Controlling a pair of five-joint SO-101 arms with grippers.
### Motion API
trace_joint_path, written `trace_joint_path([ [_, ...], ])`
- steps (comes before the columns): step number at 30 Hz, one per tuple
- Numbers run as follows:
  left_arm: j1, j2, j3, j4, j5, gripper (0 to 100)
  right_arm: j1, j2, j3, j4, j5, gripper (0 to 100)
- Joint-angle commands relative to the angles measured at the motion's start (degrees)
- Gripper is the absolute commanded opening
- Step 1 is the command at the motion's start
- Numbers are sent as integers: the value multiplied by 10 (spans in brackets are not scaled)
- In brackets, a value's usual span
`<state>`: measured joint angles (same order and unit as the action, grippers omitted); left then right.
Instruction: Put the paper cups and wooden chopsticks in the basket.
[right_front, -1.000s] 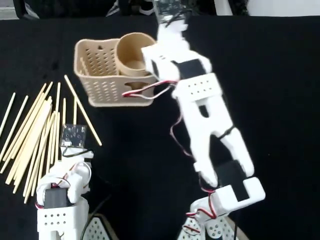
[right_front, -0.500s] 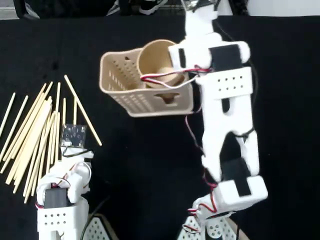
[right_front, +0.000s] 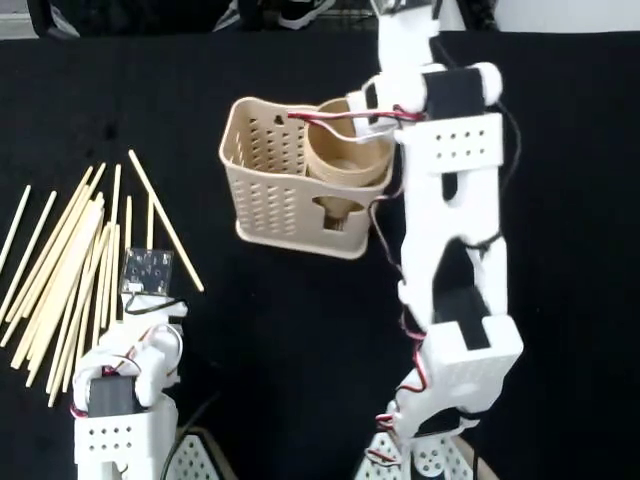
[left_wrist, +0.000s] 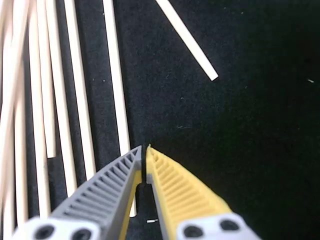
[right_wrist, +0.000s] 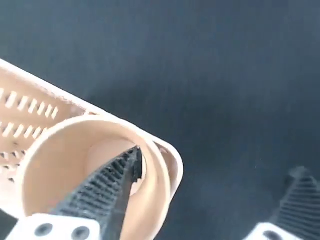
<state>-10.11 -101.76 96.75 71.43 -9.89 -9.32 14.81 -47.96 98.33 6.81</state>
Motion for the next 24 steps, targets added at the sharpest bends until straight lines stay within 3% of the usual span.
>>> trace_joint_path([
  [1, 4, -5, 7, 4, 4, 30, -25, -51, -85, 26, 24, 456],
  [7, 4, -5, 7, 4, 4, 30, -31, -151, -81, 28, 34, 359],
  [15, 5, -5, 7, 4, 4, 30, -30, -390, 150, 25, 38, 9],
  [18, 4, -5, 7, 4, 4, 30, -21, -491, 277, 25, 70, 45],
  [24, 4, -5, 7, 4, 4, 30, 69, -704, 546, -43, 128, 52],
])
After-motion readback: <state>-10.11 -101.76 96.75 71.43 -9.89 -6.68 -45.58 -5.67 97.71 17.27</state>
